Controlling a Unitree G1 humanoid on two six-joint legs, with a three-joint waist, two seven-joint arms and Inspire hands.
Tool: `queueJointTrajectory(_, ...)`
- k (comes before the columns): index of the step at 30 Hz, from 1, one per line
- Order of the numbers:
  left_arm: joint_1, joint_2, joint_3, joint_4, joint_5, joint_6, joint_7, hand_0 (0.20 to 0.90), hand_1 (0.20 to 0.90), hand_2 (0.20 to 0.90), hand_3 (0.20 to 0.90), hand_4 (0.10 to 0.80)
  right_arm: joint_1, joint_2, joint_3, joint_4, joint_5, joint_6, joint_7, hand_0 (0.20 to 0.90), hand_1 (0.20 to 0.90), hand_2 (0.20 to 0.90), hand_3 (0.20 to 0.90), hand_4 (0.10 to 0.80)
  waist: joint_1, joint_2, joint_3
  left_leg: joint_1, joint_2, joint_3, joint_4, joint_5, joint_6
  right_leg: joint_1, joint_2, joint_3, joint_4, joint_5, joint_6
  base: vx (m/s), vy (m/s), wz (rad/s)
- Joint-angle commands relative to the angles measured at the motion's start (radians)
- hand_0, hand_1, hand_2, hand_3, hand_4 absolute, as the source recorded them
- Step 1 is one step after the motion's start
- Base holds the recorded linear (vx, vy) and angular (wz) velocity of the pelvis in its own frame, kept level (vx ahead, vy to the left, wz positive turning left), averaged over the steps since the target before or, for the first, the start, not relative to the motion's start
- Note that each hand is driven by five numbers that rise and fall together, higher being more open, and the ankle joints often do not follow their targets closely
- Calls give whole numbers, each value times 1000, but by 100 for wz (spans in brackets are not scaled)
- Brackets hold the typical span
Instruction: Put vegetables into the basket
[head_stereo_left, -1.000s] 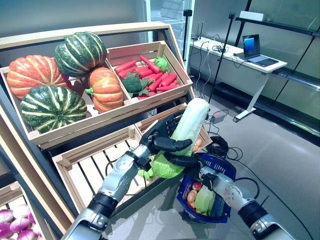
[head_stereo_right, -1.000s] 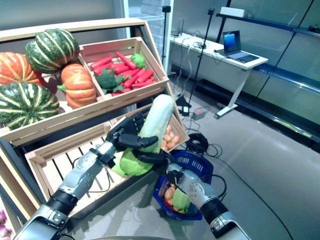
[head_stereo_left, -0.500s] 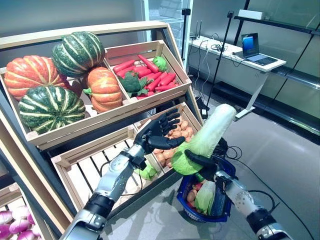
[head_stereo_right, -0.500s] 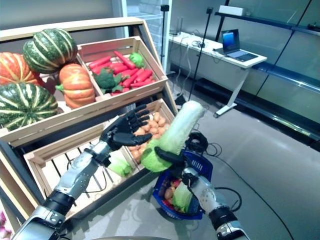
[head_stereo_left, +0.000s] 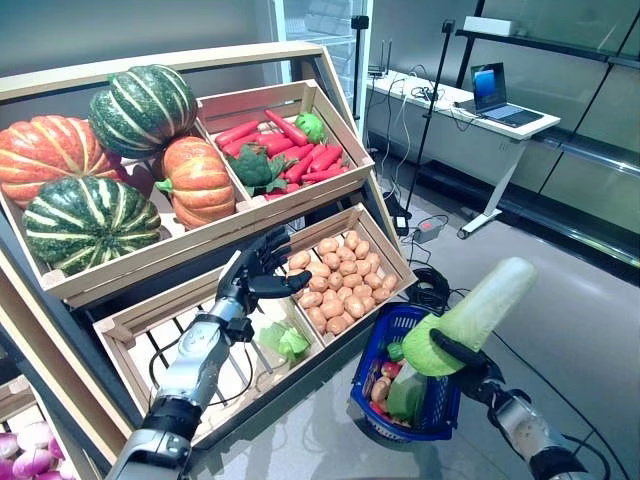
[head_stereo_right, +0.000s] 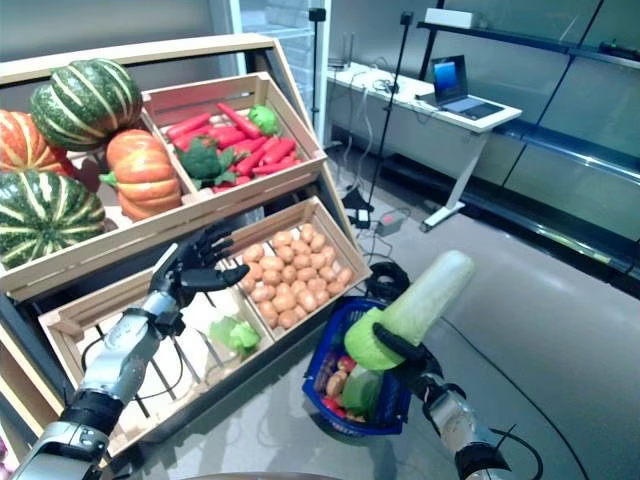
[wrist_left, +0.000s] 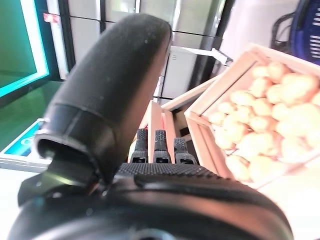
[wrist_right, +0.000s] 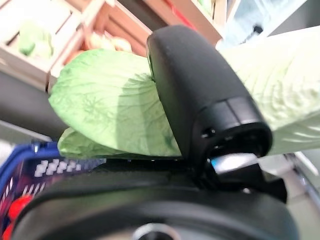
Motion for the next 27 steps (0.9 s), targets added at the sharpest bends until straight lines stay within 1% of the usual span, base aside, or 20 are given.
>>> queueJointTrajectory(1,-175,40,19,27,14,-135,34,900,900,900,900,800,-254,-69,-38,35,27,-116,-19,300,300,300,300,400,30,24,49,-34,-1,-52,4,-39,-2,-21,-16,-34,74,-68,-48,-173,2,-4)
queueJointTrajectory(3,-266,63,-12,62,1,-162,55,900,900,900,900,800,-374,-91,-2,81,34,-127,-51,300,300,300,300,400,36,33,111,-103,3,-71,47,-33,-13,-96,-29,-31,142,-86,-58,-470,-8,-8)
queueJointTrajectory(4,-370,84,-38,111,-8,-199,76,900,900,900,900,800,-494,-129,17,144,40,-140,-46,300,300,300,300,400,37,42,190,-191,5,-99,117,-39,-23,-187,-46,-28,225,-102,-61,-573,6,-3)
queueJointTrajectory(5,-395,90,-43,121,-14,-209,79,900,900,900,900,800,-522,-143,19,162,43,-144,-38,300,300,300,300,400,37,45,210,-219,4,-105,138,-40,-26,-212,-52,-25,245,-104,-61,-576,39,12)
queueJointTrajectory(6,-444,104,-57,142,-22,-227,92,900,900,900,900,800,-582,-172,30,196,38,-149,-28,300,300,300,300,400,36,51,254,-277,5,-115,188,-46,-30,-271,-69,-19,298,-109,-60,-351,43,12)
queueJointTrajectory(8,-513,126,-76,163,1,-251,144,900,900,900,900,800,-674,-208,57,247,21,-160,-29,300,300,300,300,400,38,54,307,-392,4,-123,305,-76,-29,-393,-104,0,430,-143,-64,-302,55,6)
queueJointTrajectory(12,-572,152,-90,155,26,-252,201,900,900,900,900,800,-744,-239,90,283,-23,-167,-52,300,300,300,300,400,49,55,342,-508,6,-136,405,-102,-19,-517,-144,18,560,-179,-69,-138,25,9)
queueJointTrajectory(13,-606,170,-101,156,48,-253,235,900,900,900,900,800,-776,-255,114,301,-49,-162,-60,300,300,300,300,400,54,58,358,-542,5,-150,445,-132,-20,-560,-160,32,624,-215,-58,-78,15,17)
queueJointTrajectory(14,-615,175,-104,153,50,-257,242,900,900,900,900,800,-787,-262,119,305,-53,-160,-63,300,300,300,300,400,57,59,367,-558,5,-152,456,-129,-17,-577,-166,32,641,-213,-60,-65,13,10)
queueJointTrajectory(15,-628,180,-106,150,56,-259,253,900,900,900,900,800,-804,-270,127,314,-65,-157,-68,300,300,300,300,400,60,58,374,-581,3,-157,483,-144,-17,-603,-177,38,676,-229,-56,-117,6,5)
queueJointTrajectory(18,-687,212,-124,128,110,-272,334,900,900,900,900,800,-883,-304,177,351,-104,-144,-89,300,300,300,300,400,71,63,412,-675,6,-160,573,-171,-13,-704,-209,56,789,-258,-51,-114,11,11)
queueJointTrajectory(20,-701,221,-128,122,122,-274,362,900,900,900,900,800,-903,-315,189,363,-112,-137,-97,300,300,300,300,400,73,65,421,-702,9,-161,603,-181,-14,-732,-217,64,822,-269,-51,-79,21,7)
queueJointTrajectory(21,-719,231,-134,115,141,-276,399,900,900,900,900,800,-927,-326,204,373,-119,-128,-108,300,300,300,300,400,75,70,434,-738,15,-165,637,-192,-17,-766,-223,74,859,-282,-53,-66,24,9)
queueJointTrajectory(25,-741,242,-148,114,194,-269,469,900,900,900,900,800,-957,-333,228,394,-132,-119,-126,300,300,300,300,400,80,78,441,-792,24,-168,688,-209,-21,-814,-233,86,913,-303,-55,-26,10,4)
queueJointTrajectory(26,-747,249,-154,114,218,-269,490,900,900,900,900,800,-966,-341,232,403,-139,-111,-124,453,453,453,453,502,81,80,441,-807,27,-170,703,-215,-22,-829,-234,88,928,-309,-57,-33,-7,6)
queueJointTrajectory(27,-757,260,-163,117,249,-266,524,900,900,900,900,800,-981,-350,243,413,-149,-98,-127,900,900,900,900,800,84,84,441,-829,29,-173,719,-219,-23,-848,-235,93,943,-314,-59,-45,-8,10)
